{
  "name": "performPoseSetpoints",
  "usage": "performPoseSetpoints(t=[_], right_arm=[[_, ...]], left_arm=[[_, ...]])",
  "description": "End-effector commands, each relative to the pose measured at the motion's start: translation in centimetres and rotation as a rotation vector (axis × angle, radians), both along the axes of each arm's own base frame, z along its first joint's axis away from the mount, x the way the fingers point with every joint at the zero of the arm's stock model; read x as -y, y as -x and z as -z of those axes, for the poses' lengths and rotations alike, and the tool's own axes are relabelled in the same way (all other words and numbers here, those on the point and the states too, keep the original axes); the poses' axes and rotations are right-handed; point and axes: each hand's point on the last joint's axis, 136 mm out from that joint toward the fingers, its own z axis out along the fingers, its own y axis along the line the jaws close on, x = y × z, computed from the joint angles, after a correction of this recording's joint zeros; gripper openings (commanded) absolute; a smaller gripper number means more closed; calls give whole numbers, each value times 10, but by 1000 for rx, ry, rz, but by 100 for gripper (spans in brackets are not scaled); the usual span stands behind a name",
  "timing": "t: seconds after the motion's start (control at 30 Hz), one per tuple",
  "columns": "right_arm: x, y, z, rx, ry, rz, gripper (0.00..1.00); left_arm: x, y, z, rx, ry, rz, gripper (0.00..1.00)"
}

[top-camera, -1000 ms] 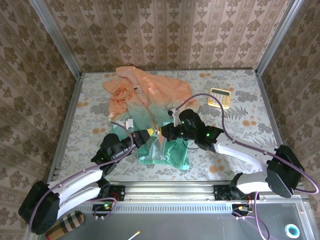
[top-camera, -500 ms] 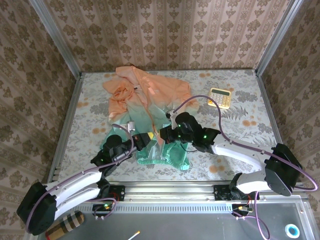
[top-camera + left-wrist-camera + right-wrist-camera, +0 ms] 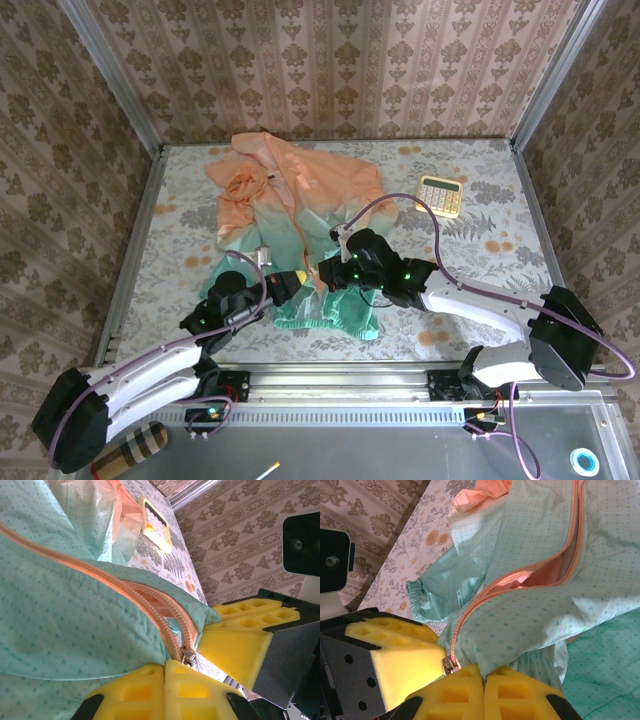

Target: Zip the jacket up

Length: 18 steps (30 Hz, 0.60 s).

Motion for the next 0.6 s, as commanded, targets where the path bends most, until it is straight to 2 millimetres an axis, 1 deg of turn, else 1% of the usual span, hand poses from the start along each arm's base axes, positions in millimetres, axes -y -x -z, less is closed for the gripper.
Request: performPoseSetpoints(t=[0.0,0.57], right_arm=[[2,-14,-12,46,-31,67,0],[3,-18,-7,15,-62,114,0]], left_arm=[[4,12,9,-25,-48,60,0],[3,13,14,-36,-62,60,0]])
